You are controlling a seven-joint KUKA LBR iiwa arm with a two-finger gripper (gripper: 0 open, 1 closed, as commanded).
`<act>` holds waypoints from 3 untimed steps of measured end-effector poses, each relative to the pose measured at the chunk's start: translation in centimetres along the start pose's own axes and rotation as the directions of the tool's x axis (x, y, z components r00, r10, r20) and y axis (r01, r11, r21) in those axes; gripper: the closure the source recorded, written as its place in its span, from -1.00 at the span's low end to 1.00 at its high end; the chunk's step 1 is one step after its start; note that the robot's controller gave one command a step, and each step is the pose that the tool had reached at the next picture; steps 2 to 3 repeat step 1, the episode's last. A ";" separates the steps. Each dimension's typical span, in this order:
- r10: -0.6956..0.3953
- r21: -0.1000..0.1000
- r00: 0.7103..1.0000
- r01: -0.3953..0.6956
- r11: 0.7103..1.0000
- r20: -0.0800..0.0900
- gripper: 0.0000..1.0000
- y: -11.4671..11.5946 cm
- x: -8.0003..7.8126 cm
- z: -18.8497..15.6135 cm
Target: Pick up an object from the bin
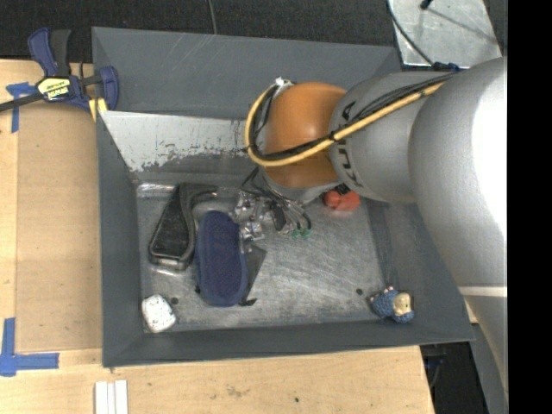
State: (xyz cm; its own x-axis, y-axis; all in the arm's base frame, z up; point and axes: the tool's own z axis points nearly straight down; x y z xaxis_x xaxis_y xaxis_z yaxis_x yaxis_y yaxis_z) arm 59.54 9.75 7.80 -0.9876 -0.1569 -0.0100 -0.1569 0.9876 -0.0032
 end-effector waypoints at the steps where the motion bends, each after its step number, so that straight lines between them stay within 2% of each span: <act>1: 0.079 -0.004 0.997 -0.079 0.997 0.003 1.00 0.6 -0.6 -20.5; 3: 0.079 -0.004 0.997 -0.079 0.997 0.003 1.00 0.6 -0.6 -20.5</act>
Offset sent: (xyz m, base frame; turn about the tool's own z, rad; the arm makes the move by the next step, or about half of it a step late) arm 0.0001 0.0077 0.1994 0.0800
